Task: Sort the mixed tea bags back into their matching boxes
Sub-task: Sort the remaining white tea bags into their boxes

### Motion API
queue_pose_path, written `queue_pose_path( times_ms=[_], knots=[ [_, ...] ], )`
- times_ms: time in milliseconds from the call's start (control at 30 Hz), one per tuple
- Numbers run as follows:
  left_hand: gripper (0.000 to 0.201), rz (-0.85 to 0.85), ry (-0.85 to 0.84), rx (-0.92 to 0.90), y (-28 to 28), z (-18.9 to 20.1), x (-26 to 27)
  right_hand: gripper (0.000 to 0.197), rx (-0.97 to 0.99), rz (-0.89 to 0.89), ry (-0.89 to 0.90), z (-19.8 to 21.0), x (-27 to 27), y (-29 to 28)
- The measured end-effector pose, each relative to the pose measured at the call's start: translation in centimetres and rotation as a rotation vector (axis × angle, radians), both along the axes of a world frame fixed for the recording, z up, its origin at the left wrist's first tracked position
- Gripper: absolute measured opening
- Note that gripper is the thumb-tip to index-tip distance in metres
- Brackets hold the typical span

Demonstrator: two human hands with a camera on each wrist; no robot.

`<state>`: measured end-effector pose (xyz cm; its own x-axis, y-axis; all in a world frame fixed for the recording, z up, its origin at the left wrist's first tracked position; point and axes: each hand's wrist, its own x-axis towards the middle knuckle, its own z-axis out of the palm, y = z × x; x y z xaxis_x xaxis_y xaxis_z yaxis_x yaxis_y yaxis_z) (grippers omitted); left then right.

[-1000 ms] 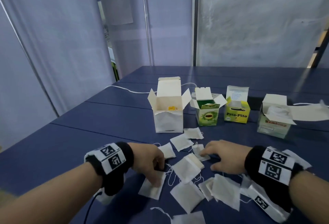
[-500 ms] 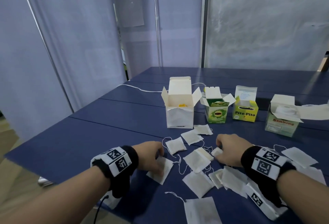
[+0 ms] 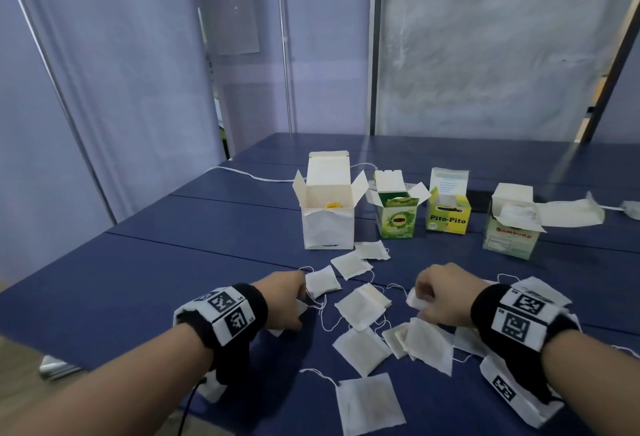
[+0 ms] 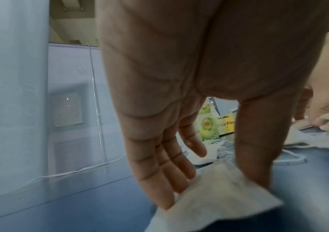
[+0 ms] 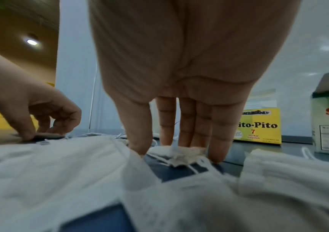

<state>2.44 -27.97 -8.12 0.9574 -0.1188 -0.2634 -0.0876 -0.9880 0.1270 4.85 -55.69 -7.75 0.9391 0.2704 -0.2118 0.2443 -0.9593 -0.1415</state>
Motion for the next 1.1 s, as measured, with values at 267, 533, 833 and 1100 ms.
queue_pose_path(
  times_ms=[267,533,833,1100],
  knots=[
    [0.006,0.069,-0.054,-0.224,2.9,1.5,-0.4,0.006,-0.091,0.001,-0.079,0.0,-0.5,0.4],
    [0.035,0.448,0.191,-1.366,3.8,0.7,-1.5,0.025,-0.012,0.046,-0.032,-0.1,-0.8,0.0],
    [0.037,0.251,-0.098,-0.511,2.4,0.4,-1.5,0.021,0.028,0.023,-0.017,0.1,-1.3,-0.8],
    [0.025,-0.275,0.102,-0.362,-2.7,1.6,-4.7,0.039,-0.016,0.092,-0.022,0.8,-3.2,-0.8]
  ],
)
